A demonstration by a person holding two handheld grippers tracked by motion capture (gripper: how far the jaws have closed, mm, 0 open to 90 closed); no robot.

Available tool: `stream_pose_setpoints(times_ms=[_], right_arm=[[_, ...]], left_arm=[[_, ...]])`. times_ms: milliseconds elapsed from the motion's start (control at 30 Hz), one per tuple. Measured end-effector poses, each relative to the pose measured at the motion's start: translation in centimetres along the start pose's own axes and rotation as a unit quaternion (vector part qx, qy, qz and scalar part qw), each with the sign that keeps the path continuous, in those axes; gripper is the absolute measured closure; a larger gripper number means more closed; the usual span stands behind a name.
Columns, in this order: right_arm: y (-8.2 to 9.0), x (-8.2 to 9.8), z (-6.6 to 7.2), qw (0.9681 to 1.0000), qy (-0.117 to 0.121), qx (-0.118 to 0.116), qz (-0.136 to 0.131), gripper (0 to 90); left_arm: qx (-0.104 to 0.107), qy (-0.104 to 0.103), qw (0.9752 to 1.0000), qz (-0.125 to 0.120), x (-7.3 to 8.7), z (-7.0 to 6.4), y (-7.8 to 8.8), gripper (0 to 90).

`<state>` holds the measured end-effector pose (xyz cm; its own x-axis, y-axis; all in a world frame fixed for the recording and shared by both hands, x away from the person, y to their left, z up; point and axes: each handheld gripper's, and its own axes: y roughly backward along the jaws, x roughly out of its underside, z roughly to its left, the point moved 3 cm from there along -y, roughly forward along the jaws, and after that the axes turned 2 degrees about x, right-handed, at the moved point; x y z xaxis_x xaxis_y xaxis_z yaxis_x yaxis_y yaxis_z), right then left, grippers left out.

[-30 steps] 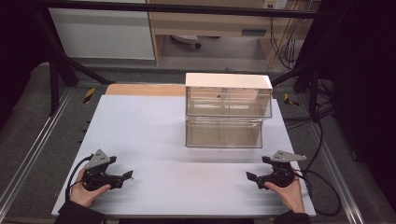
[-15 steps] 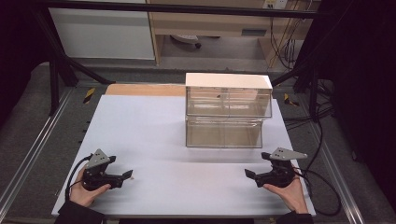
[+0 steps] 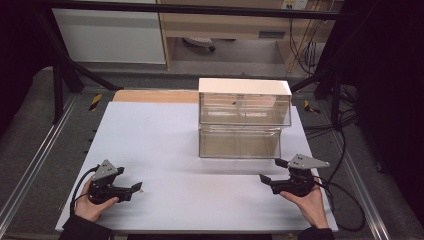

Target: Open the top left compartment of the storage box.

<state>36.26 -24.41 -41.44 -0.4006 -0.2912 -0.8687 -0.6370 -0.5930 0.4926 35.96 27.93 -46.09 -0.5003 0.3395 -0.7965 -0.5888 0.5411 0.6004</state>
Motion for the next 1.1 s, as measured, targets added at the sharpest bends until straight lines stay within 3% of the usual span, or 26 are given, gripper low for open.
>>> stream_pose_setpoints(times_ms=[367, 767, 1100], right_arm=[[-0.5, -2.3, 0.6, 0.9996, 0.017, -0.005, -0.020, 44.7], [-0.6, -3.6, 0.5, 0.9990, 0.023, -0.004, -0.037, 71.2], [-0.8, -4.4, 0.3, 0.9975, 0.019, 0.002, -0.068, 86.1]], left_arm=[[-0.001, 0.003, 1.0000, -0.001, 0.0, 0.1, 0.0, 9.2], [-0.002, 0.003, 1.0000, 0.000, 0.0, 0.1, 0.0, 9.2], [-0.002, 0.003, 1.0000, 0.000, 0.0, 0.1, 0.0, 9.3]])
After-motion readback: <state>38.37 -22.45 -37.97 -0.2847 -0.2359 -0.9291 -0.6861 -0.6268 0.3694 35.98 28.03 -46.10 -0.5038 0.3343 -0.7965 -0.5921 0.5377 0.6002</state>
